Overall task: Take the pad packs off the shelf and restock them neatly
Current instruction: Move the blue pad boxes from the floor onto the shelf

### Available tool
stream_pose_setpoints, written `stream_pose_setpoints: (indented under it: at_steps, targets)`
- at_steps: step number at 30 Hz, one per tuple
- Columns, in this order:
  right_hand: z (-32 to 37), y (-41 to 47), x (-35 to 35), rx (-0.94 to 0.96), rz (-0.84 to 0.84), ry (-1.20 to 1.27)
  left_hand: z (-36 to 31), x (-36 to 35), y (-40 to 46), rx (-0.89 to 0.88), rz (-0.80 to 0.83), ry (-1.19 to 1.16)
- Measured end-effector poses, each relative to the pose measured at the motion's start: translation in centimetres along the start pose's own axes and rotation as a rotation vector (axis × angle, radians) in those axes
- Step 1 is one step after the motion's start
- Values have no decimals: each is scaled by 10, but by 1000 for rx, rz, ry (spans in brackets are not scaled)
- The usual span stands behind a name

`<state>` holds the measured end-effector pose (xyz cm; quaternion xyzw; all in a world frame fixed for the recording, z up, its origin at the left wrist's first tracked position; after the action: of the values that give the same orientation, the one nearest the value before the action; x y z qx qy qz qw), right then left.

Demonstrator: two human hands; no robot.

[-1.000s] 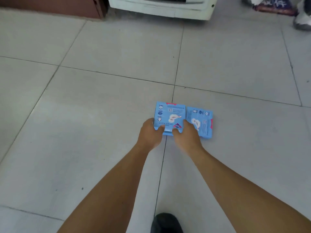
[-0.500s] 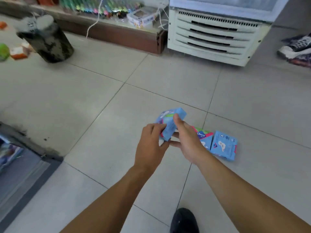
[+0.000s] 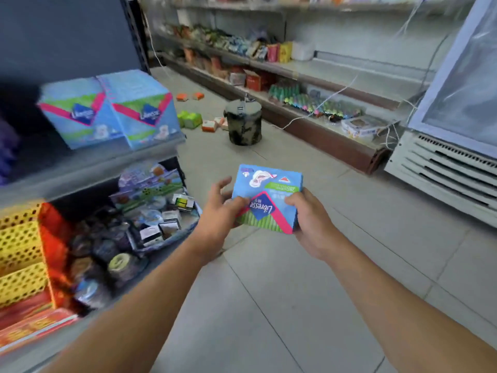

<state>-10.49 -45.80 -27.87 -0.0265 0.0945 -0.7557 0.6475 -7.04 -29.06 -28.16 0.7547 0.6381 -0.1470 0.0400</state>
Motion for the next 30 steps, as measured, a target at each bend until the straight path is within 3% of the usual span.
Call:
stream_pose_setpoints:
  at_steps: [4,7,9,13,18,21,25,30]
  targets:
    - [20,-8,-91,46,99,157,-41,63,-26,43,-78,-197]
    - [18,-22,-153,5,253,64,-81,115,-45,-119,-223,-213]
    - [14,-24,-177,-4,271,-47,-111,149,-57,-213,-302,-193]
    - [38,-9,-208,294,145,-344,-161,194,-68,-272,-257,127]
    - [54,6,-276,401,366,-430,-189,214,-53,-272,-106,475]
    - [63,22,-291,423,286,-364,-204,241,-50,-388,-281,607]
    - [79,38,-310,430,181,-286,-185,272,-45,-291,-337,292]
    - [103,52,-340,529,100,-611,-198,294,-23,-365,-401,341]
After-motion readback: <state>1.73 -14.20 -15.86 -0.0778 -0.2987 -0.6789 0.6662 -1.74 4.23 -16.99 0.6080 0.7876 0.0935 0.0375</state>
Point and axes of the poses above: each hand's wrist, its own y-axis towards the middle knuckle, its own x-axis out of the back of the hand, z = x × y, the point moved 8 cm from there along y, towards the middle knuckle, and after that the axes turned 8 degrees about -y, right-handed, at the moved point
